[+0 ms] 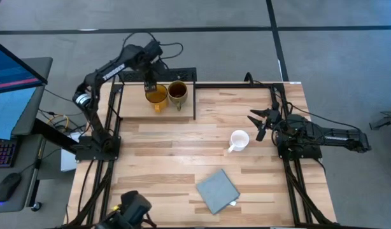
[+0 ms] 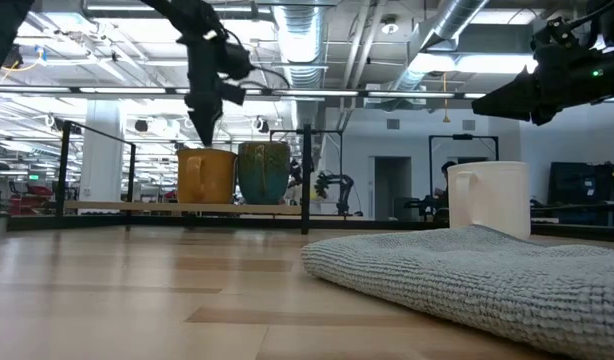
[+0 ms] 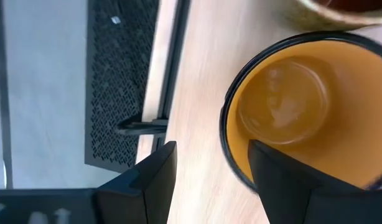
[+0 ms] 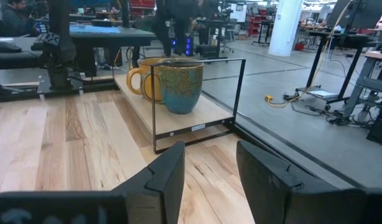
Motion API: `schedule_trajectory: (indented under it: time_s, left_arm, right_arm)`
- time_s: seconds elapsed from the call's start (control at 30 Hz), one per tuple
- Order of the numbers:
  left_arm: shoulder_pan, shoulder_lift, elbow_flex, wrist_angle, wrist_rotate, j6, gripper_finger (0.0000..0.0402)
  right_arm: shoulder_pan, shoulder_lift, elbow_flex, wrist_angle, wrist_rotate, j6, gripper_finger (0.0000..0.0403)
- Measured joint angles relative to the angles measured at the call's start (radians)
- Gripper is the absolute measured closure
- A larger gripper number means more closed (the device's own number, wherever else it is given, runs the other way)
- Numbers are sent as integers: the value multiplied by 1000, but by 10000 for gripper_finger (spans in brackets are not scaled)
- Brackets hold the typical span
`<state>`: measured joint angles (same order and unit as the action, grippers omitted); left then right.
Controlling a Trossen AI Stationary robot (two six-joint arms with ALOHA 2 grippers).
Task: Stack small to large cups/mugs on shelf
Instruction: Put the white mug on the shelf
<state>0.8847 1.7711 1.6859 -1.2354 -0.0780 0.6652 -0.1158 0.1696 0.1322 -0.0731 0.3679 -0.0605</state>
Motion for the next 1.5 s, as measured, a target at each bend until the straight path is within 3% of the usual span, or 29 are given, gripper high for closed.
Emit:
schedule_trajectory:
  time_s: [0.2, 0.47, 0.6, 0.87, 1.2, 1.37, 1.5]
  left_arm:
    - [19, -114, 0, 36, 110, -50, 211]
    - [17, -338, 0, 175, 461, -131, 211]
    - [-10, -453, -46, 273, 566, -138, 211]
    - [-59, -705, -330, 478, 556, -194, 211]
    - [-136, -1050, -804, 911, 500, -361, 211]
    - [-202, -1168, -987, 1047, 412, -424, 211]
    - [-253, -1196, -1080, 1128, 258, -459, 211]
  right_arm:
    - [0, 0, 0, 1, 0, 0, 234]
    - [0, 0, 0, 0, 0, 0, 234]
    - [0, 0, 0, 0, 0, 0, 234]
    - [0, 0, 0, -1, 0, 0, 234]
    - [0, 0, 0, -3, -3, 34, 234]
    - [0, 0, 0, -3, -3, 35, 234]
    - [0, 0, 0, -10, -3, 35, 234]
